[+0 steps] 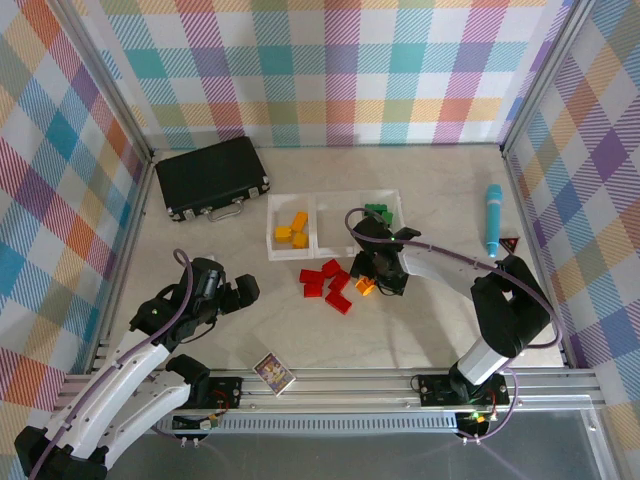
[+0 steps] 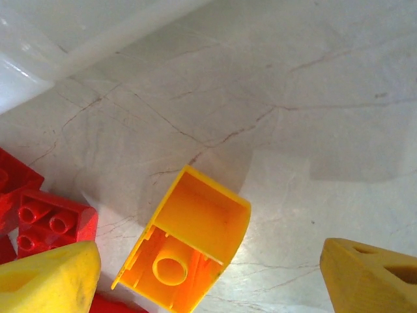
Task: Sort the legos into containers by color
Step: Pick up the lego from the center of the table.
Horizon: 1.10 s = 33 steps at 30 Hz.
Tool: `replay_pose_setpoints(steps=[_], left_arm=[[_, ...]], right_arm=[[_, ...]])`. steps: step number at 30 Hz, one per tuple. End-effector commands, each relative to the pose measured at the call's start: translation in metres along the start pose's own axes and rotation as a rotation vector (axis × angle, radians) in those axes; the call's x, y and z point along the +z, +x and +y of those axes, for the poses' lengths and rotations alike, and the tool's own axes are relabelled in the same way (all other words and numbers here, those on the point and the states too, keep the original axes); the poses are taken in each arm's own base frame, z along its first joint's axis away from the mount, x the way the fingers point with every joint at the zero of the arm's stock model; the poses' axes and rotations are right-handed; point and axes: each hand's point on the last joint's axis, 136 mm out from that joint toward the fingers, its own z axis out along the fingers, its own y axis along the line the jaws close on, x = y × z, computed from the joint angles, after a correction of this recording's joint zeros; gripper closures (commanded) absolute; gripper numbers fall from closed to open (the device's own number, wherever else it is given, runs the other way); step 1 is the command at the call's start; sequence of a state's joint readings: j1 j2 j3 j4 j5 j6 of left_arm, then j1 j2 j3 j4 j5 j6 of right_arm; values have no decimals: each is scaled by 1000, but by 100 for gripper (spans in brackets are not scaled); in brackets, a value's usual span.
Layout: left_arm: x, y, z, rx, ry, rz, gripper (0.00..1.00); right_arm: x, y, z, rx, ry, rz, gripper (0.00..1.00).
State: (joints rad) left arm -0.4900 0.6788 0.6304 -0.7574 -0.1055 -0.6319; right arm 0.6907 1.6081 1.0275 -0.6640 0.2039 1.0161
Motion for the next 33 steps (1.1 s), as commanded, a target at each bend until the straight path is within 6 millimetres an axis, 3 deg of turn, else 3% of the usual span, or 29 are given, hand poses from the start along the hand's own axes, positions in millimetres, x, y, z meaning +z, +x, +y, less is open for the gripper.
replay_pose_setpoints(steps=[1,11,23,28,33], left_arm=[[1,4,0,22,9,10,0],[0,4,-1,20,18,5,0],[1,4,0,21,10,5,0],[1,4,0,21,9,6,0],[0,4,0,20,10,4,0]], right_arm=[[-9,-8,4,155,-28,-75,12],[12,-3,10,214,-20,-52,19],[22,4,8,217,8,-43,29],[24,2,17,162,7,-55,31],[30,4,18,144,18,-54,43]])
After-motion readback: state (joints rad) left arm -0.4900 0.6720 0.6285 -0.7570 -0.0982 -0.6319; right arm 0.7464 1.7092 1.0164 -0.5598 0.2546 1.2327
